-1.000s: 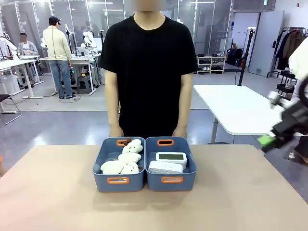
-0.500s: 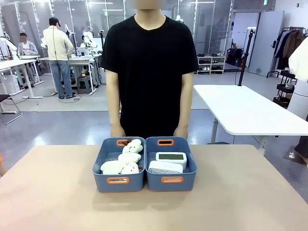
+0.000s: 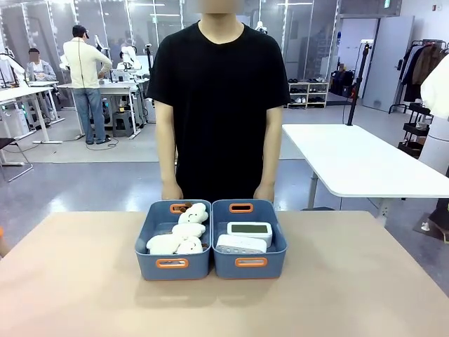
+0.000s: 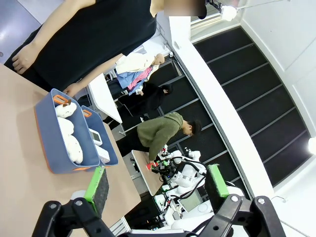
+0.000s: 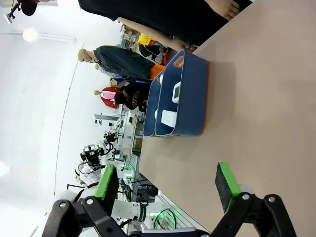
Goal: Sort the digital clocks into the basket.
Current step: Pick up the Digital clock from the table and place it into the empty Plastic storage basket.
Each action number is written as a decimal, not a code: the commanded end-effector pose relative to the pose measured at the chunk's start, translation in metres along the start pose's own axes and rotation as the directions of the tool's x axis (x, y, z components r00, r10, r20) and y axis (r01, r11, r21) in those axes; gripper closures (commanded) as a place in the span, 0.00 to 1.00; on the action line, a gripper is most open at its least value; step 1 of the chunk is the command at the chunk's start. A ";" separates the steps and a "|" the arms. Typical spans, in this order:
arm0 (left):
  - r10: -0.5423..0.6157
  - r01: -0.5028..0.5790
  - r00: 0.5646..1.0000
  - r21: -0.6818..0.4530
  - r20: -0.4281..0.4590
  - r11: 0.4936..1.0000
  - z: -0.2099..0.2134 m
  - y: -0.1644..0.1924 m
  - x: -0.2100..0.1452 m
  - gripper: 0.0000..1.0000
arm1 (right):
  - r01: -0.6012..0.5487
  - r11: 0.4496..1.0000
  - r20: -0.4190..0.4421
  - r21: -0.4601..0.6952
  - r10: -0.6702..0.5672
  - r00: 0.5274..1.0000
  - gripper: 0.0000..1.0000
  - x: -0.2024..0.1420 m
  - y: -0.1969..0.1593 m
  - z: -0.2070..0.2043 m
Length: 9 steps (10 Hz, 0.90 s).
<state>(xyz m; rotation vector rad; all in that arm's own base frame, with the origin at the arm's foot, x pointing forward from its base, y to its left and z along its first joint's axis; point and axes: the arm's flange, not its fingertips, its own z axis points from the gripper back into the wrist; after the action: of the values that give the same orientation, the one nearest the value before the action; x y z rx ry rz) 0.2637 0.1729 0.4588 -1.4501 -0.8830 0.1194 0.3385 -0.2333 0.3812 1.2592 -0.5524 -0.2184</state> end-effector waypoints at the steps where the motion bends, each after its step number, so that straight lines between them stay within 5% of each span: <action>1: 0.009 -0.008 1.000 -0.019 0.007 1.000 0.000 -0.004 0.002 0.00 | -0.005 1.000 -0.018 -0.001 0.005 1.000 0.00 0.002 0.001 0.004; 9: 0.009 -0.008 1.000 -0.019 0.007 1.000 0.000 -0.004 0.002 0.00 | -0.005 1.000 -0.018 -0.001 0.005 1.000 0.00 0.002 0.001 0.004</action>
<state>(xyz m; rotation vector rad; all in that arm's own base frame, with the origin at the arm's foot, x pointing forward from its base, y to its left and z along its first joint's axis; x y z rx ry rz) 0.2637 0.1728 0.4588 -1.4502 -0.8830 0.1193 0.3376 -0.2338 0.3809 1.2566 -0.5491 -0.2174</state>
